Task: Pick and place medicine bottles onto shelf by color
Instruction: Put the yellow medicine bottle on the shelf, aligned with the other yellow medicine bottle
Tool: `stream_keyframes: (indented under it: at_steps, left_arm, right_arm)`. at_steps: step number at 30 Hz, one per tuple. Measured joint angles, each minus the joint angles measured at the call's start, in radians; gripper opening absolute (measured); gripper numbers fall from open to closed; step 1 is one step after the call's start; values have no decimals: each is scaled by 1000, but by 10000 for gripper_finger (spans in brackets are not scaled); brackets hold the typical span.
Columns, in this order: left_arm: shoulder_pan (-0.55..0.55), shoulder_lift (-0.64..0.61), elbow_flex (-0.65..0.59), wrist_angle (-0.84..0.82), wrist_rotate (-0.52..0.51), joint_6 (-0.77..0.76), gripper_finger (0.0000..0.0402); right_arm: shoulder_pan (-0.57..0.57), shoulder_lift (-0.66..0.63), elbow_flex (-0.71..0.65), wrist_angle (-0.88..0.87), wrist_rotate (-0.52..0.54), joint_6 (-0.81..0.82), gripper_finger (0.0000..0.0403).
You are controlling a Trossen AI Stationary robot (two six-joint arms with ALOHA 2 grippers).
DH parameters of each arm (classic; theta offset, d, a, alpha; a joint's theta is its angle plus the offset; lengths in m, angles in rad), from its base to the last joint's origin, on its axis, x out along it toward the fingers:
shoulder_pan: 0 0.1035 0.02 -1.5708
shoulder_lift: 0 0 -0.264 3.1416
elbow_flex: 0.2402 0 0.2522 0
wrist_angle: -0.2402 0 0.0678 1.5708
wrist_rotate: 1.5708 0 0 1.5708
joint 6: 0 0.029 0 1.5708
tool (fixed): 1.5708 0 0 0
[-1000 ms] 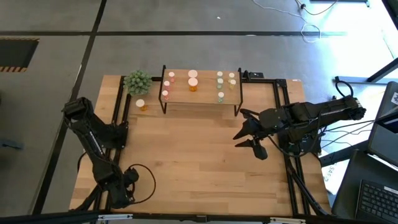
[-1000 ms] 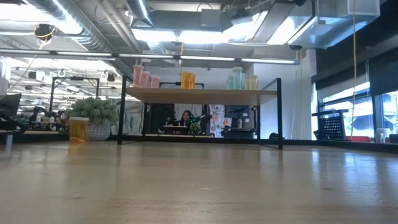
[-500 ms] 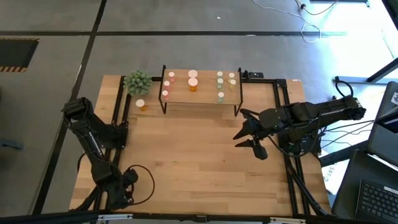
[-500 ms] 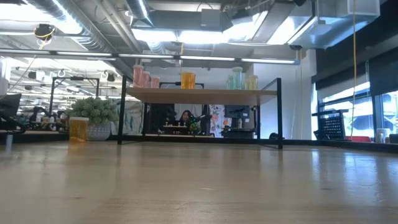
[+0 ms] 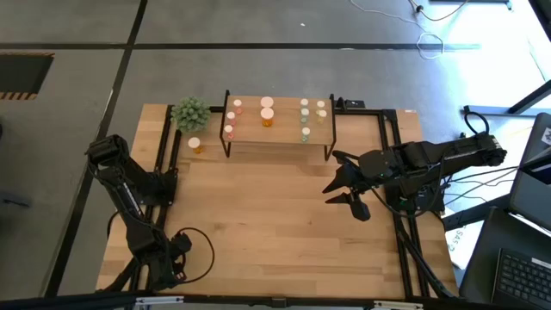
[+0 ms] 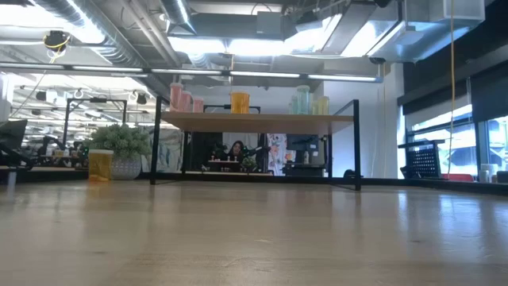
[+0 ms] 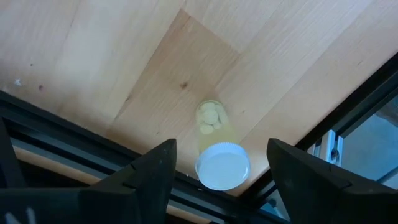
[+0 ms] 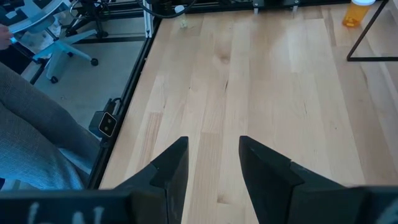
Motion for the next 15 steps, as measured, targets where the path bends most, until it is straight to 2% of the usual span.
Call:
stream_keyframes:
  at_steps: [15]
  left_arm:
    - [0,0,0,0,11,0,208]
  right_arm:
    - [0,0,0,0,0,0,144]
